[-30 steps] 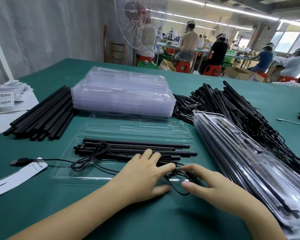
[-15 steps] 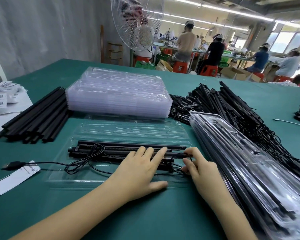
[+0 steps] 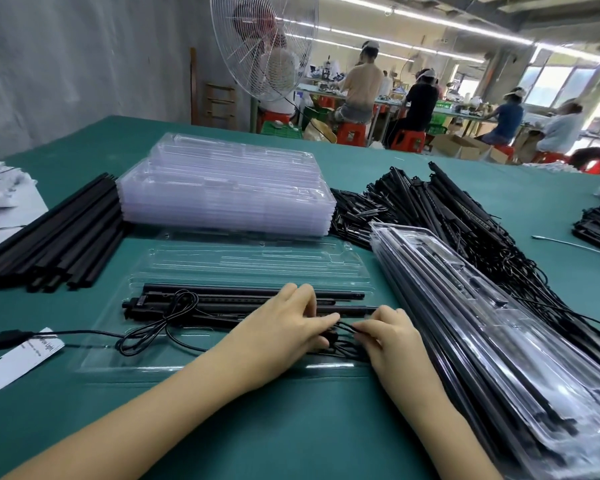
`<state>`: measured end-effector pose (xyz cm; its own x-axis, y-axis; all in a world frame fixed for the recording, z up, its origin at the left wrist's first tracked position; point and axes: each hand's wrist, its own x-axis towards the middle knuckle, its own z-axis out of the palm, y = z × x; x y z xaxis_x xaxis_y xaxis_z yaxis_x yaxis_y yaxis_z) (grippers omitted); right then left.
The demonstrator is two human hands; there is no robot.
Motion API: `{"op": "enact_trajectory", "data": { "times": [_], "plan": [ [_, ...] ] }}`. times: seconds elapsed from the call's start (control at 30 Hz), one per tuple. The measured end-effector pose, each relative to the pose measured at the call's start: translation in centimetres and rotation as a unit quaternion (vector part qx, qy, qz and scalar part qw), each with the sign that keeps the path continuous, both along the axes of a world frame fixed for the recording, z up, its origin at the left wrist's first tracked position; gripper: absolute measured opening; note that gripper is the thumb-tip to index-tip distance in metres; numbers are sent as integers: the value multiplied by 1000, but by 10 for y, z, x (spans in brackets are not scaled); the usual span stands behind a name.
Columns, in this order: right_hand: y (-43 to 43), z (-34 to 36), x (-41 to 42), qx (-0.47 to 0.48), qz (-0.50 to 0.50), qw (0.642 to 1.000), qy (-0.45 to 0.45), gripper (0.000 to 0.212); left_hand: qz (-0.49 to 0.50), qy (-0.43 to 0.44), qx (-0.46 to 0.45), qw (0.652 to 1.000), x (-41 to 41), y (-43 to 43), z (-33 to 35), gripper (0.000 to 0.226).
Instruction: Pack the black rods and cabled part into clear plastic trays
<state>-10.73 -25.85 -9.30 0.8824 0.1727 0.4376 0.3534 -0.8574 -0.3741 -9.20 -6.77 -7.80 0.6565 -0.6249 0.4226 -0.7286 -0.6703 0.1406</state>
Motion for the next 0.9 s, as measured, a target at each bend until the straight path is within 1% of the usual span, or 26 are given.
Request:
{"op": "enact_trajectory", "data": {
  "times": [0.07, 0.13, 0.17, 0.23, 0.3, 0.33, 0.37, 0.43, 0.5, 0.6, 0.7, 0.77, 0.8, 0.9],
  "plan": [
    [-2, 0, -1, 14, 1, 1000, 16, 22, 33, 85, 11, 996, 5, 3, -1, 34],
    [-3, 0, 0, 15, 4, 999, 33, 20, 51, 138, 28, 989, 10, 7, -5, 27],
    [-4, 1, 0, 16, 6, 999, 42, 16, 52, 149, 34, 987, 12, 8, -6, 29],
    [-5, 1, 1, 35, 8, 998, 56, 12, 39, 164, 35, 985, 14, 9, -6, 44],
    [-6, 2, 1, 51, 16, 997, 60, 14, 31, 178, 16, 983, 15, 9, -6, 57],
    [-6, 2, 1, 51, 20, 997, 60, 15, 28, 172, 11, 985, 15, 9, -6, 58],
    [-5, 2, 1, 43, 22, 997, 60, 15, 20, 161, 15, 987, 14, 9, -5, 55],
    [-4, 1, 2, 21, 15, 998, 60, 15, 5, 142, 37, 989, 10, 9, -5, 41],
    [-3, 0, 2, 9, 7, 998, 60, 18, 2, 130, 65, 989, 5, 9, -4, 38],
    [0, 0, 4, -7, -8, 997, 71, 17, 13, 88, 130, 988, -2, 7, -5, 49],
    [1, 1, 5, -16, -27, 995, 90, 19, 20, 27, 179, 983, -10, 1, -6, 73],
    [0, 3, 5, -39, -33, 994, 101, 25, 26, -35, 172, 984, -14, -3, -6, 83],
    [0, 4, 3, -43, -34, 993, 103, 25, 32, -53, 169, 984, -16, -5, -6, 85],
    [1, 9, -1, 5, -15, 996, 93, 21, 33, -42, 172, 984, -18, -8, -7, 89]
  ]
}}
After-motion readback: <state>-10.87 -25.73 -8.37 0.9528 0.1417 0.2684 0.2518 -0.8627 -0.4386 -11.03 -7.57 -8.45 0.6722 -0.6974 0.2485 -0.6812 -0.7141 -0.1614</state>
